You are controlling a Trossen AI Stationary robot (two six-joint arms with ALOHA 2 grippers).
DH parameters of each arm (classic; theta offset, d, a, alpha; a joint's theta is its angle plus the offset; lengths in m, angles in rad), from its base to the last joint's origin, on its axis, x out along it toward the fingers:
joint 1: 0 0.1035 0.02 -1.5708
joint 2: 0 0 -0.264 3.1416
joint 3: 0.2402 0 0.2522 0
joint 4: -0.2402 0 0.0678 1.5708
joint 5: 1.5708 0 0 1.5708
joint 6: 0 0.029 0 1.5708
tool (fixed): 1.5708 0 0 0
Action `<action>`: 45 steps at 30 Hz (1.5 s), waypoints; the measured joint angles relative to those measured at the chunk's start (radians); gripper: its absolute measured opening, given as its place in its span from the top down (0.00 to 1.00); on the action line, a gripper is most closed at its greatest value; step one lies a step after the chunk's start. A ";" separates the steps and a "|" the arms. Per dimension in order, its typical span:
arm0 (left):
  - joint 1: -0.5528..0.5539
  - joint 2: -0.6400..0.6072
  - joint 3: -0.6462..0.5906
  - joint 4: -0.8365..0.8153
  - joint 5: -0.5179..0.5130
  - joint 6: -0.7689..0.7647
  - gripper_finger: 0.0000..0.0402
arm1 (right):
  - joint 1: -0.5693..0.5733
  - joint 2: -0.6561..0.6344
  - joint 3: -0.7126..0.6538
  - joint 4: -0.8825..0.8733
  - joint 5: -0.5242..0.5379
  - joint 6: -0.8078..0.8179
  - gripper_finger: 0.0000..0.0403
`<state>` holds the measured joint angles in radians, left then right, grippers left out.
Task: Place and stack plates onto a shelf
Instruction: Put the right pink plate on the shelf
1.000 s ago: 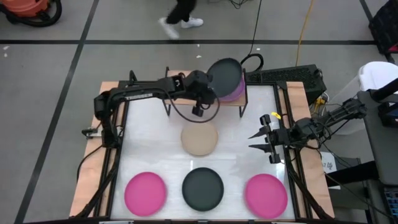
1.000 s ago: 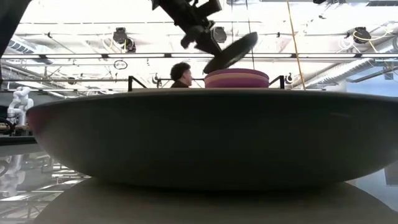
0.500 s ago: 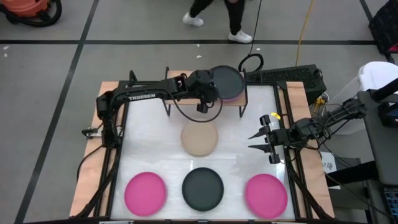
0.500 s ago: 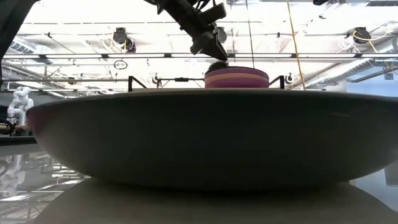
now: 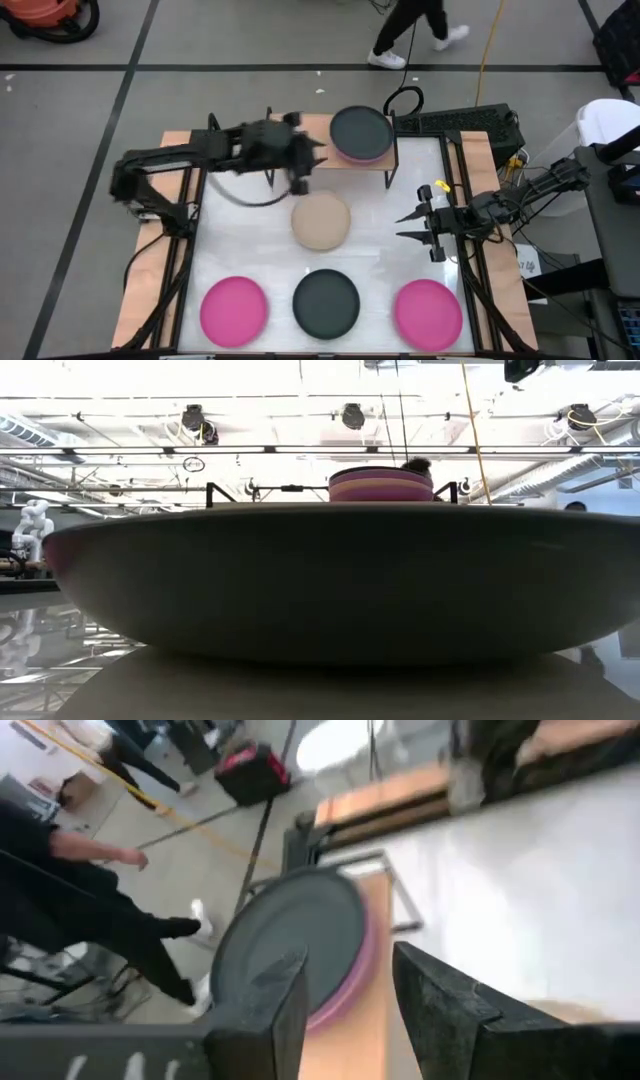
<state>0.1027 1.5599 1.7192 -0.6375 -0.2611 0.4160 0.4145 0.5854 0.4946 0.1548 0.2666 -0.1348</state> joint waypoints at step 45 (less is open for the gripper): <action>-0.341 -0.545 -1.223 1.334 -0.100 -0.289 0.75 | 0.016 0.488 0.232 -0.740 -0.489 0.573 0.72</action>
<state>-0.2379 1.0149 0.4965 0.6968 -0.3607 0.1267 0.4302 1.0732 0.7265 -0.5852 -0.2220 0.4379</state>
